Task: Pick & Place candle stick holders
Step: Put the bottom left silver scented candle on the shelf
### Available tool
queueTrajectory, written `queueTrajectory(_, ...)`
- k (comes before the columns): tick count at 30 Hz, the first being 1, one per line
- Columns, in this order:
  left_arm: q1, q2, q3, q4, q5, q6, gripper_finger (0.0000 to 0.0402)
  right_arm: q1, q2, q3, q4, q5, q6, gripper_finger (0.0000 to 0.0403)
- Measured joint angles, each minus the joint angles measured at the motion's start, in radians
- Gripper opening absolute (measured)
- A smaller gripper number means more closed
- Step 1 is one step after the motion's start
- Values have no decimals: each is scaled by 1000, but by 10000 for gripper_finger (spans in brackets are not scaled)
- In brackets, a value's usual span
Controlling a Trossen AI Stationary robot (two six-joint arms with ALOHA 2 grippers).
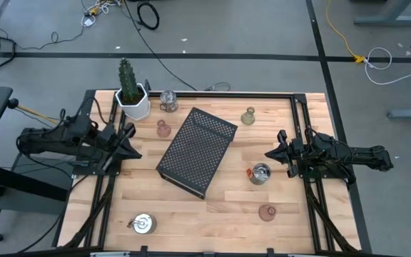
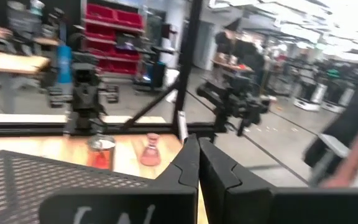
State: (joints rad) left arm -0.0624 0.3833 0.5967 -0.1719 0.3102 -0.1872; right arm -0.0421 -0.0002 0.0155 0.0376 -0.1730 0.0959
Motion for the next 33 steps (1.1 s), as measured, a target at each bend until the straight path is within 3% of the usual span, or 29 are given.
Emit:
queueTrajectory(5,-1,78,42,-3,59,0,8,0,0,0,0,0,0,12)
queueTrajectory(12,-1,169,137,-33,60,-3,3,0,0,0,0,0,0,12)
queueTrajectory(25,-14,351,479,-543,18,174,4,0,0,0,0,0,0,12)
queueTrajectory(33,-46,423,561,-714,-125,226,3,0,0,0,0,0,0,12)
